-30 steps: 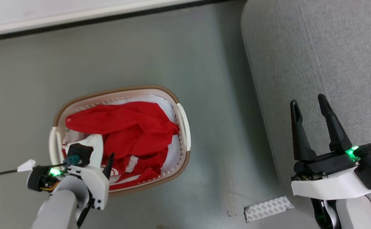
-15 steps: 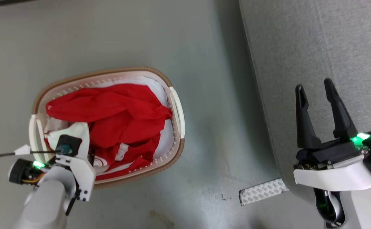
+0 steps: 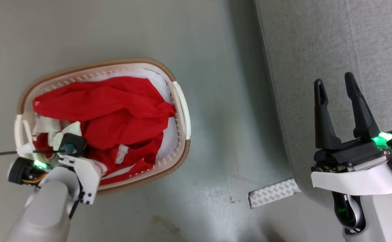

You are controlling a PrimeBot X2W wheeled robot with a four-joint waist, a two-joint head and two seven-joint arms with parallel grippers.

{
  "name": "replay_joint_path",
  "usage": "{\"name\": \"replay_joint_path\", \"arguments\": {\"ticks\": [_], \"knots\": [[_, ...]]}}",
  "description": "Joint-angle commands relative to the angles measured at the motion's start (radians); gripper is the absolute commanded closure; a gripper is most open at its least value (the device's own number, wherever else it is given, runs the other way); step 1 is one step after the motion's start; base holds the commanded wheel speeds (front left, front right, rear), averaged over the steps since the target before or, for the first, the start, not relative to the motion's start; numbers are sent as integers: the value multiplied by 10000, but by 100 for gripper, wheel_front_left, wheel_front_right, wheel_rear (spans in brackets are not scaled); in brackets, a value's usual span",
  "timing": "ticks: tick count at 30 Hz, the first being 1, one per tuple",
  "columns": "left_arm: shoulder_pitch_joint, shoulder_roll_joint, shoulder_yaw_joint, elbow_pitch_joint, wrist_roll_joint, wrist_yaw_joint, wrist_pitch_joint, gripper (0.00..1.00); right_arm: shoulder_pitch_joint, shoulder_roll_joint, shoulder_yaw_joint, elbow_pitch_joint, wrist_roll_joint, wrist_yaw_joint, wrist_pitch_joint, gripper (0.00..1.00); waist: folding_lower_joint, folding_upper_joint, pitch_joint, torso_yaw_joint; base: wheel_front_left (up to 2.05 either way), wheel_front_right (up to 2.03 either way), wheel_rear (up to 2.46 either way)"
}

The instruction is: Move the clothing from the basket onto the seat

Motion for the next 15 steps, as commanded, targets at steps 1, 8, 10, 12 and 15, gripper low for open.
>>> {"name": "replay_joint_path", "arguments": {"ticks": [1,8,10,12,15], "knots": [[-72,4,16,16,-80,-22,-98,100,79,-9,-44,36,-34,-21,-34,0,-1,0,-232,77,0,0,0],[325,-657,176,-247,-677,-189,-1108,100,822,-8,-547,318,-366,-21,-34,0,-1,0,-2070,721,0,0,0],[537,-960,191,-519,-917,-220,-1357,100,1198,-11,-657,407,-471,-21,-34,0,-1,0,-3037,1035,0,0,0],[707,-1160,188,-750,-1028,-260,-1465,100,1491,-12,-667,478,-584,-21,-34,0,-1,0,-3707,1222,0,0,0],[917,-1310,168,-1016,-1119,-279,-1540,100,1780,-17,-708,548,-705,-21,-34,0,-1,0,-4349,1390,0,0,0]]}}
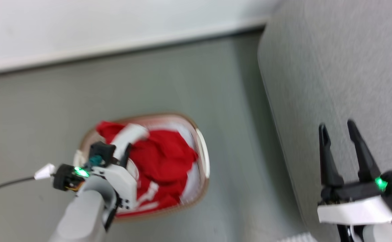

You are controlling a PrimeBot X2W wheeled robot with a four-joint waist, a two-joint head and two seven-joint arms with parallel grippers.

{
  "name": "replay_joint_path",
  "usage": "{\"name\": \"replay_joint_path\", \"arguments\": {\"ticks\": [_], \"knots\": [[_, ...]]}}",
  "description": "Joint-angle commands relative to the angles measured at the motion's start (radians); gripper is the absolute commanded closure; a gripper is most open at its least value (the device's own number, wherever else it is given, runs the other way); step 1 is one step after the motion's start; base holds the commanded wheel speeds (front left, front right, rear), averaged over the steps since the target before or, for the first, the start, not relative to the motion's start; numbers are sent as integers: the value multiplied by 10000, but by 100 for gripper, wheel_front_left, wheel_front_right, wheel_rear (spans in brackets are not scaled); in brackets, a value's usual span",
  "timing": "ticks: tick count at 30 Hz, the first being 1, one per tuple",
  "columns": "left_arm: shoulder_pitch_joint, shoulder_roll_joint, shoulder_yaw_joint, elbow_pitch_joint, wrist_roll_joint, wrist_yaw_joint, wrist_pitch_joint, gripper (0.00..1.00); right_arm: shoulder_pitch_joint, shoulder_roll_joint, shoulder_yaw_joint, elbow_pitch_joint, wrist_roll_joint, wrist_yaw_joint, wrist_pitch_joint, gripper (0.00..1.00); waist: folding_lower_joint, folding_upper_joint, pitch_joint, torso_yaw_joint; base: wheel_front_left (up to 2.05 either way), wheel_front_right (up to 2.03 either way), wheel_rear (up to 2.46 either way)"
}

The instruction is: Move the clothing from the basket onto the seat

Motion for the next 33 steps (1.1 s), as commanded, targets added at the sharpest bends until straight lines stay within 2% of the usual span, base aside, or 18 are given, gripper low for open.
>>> {"name": "replay_joint_path", "arguments": {"ticks": [1,12,21,27,33], "knots": [[256,-48,10,-81,-77,-31,-40,100,230,-23,-43,71,-77,-21,-36,0,1,0,-1435,643,0,0,0],[1627,-405,62,-2674,-728,89,581,100,2024,-21,-53,292,-331,-21,-36,0,1,0,-4247,1265,0,0,0],[2334,-251,212,-6176,-1214,292,1826,100,2467,-18,584,124,-670,-21,-36,0,1,0,-4794,1398,0,0,0],[2608,-220,-1,-8152,-1407,229,2663,100,2001,-446,1772,69,-956,-21,-36,0,1,0,-4913,1385,0,0,0],[2653,-342,-272,-9153,-1465,280,3110,100,1031,-1136,3583,234,-707,-21,-35,0,1,0,-4983,1384,0,0,0]]}}
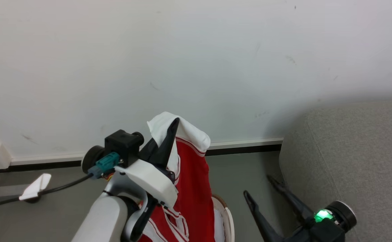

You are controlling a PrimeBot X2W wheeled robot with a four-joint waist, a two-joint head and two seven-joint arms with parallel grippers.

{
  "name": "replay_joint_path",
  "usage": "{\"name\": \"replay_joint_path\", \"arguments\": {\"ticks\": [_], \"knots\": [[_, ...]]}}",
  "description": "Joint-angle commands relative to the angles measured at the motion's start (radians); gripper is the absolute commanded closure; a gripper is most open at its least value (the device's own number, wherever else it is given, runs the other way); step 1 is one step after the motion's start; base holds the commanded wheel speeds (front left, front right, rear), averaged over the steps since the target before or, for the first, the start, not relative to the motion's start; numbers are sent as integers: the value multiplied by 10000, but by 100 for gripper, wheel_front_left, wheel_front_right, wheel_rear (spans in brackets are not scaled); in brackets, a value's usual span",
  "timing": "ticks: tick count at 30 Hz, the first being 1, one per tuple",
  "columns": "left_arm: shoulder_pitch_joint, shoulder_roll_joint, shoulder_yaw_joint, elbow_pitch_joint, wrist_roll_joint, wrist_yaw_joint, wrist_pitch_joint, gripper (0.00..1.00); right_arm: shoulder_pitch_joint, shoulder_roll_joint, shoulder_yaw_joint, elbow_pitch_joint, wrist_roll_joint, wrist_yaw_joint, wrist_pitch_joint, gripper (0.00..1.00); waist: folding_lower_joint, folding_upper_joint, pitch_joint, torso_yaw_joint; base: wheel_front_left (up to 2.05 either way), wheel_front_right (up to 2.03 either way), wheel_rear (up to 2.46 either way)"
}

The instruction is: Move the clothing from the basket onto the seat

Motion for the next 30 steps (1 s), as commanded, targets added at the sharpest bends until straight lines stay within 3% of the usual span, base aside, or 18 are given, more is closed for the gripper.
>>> {"name": "replay_joint_path", "arguments": {"ticks": [1,10,17,25,27,28,30], "knots": [[63,-52,-24,-75,-26,48,19,100,-214,-146,305,63,47,-21,-29,0,1,-1,-15,3,0,0,0],[-106,-331,-565,-362,-89,43,91,100,-1677,-728,1998,738,437,-23,-19,0,1,-1,-109,34,0,0,0],[-174,-427,-1005,-706,-177,-83,228,100,-2791,-1135,3042,2081,768,-23,-19,0,1,-1,-97,87,0,0,0],[-111,-583,-1579,-1292,-469,-222,308,100,-3710,-398,3739,3998,1737,-23,-16,0,1,-1,-50,160,0,0,0],[-132,-604,-1643,-1296,-526,-190,324,100,-3812,-239,4083,4606,2264,-23,177,89,1,-1,-43,230,0,0,0],[-148,-605,-1614,-1254,-531,-148,303,100,-3847,-108,4138,4757,2743,-23,185,100,1,-1,-35,260,0,0,0],[-142,-558,-1527,-1121,-552,-64,250,100,-3908,16,4154,4939,3566,-23,215,100,1,-1,-19,306,0,0,0]]}}
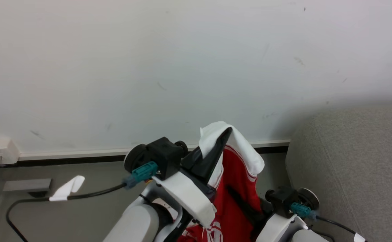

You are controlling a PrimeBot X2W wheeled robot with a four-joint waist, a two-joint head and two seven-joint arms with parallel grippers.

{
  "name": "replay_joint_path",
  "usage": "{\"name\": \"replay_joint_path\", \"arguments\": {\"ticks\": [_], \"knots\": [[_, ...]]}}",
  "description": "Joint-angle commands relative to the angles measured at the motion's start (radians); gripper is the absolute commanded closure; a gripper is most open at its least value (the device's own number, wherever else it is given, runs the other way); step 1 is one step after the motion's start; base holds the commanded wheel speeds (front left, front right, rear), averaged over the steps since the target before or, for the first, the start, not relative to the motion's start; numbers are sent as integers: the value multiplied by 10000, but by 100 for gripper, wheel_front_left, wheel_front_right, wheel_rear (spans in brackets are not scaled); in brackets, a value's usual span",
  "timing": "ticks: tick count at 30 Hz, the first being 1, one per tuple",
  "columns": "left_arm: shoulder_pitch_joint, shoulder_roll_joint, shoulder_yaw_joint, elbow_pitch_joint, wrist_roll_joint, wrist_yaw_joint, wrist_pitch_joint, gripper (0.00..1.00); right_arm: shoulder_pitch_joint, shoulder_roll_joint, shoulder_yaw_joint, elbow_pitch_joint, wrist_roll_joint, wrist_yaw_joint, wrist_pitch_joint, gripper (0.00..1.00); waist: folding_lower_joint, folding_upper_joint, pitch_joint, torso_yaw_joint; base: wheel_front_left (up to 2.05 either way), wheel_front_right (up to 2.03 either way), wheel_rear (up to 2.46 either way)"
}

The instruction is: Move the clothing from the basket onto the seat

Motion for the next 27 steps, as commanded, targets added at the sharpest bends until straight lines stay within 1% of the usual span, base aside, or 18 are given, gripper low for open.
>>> {"name": "replay_joint_path", "arguments": {"ticks": [1,7,8,9,10,11,12,14,18,27], "knots": [[-18,93,104,120,-70,54,-94,100,-186,-48,107,40,330,-25,-37,100,-1,0,18,28,0,0,0],[191,381,385,918,-18,266,-186,100,-334,-539,341,-584,2109,-25,-128,100,-1,0,73,-31,0,0,0],[223,450,406,1080,27,295,-207,94,-394,-642,325,-718,2367,-25,-142,100,-1,0,88,-74,0,0,0],[254,490,435,1249,63,312,-261,84,-439,-745,283,-887,2650,-25,-153,100,-1,0,104,-132,0,0,0],[305,486,443,1412,17,326,-324,60,-484,-858,226,-1022,2904,-25,-162,100,-1,0,114,-192,0,0,0],[333,511,419,1573,37,308,-401,22,-518,-967,171,-1140,3103,-25,-164,100,-1,0,125,-252,0,0,0],[365,512,401,1730,43,288,-508,0,-545,-1079,120,-1241,3292,-25,-166,100,-1,0,133,-314,0,0,0],[380,492,394,1865,21,272,-634,0,-580,-1190,96,-1336,3467,-25,-161,100,-1,0,142,-372,0,0,0],[483,430,259,2372,140,269,-1139,0,-771,-1657,-51,-1595,3725,-25,-144,100,-1,0,181,-655,0,0,0],[768,156,-290,3113,161,207,-1902,0,-798,-2324,-672,-2070,3814,-25,-117,100,-1,0,262,-1691,0,0,0]]}}
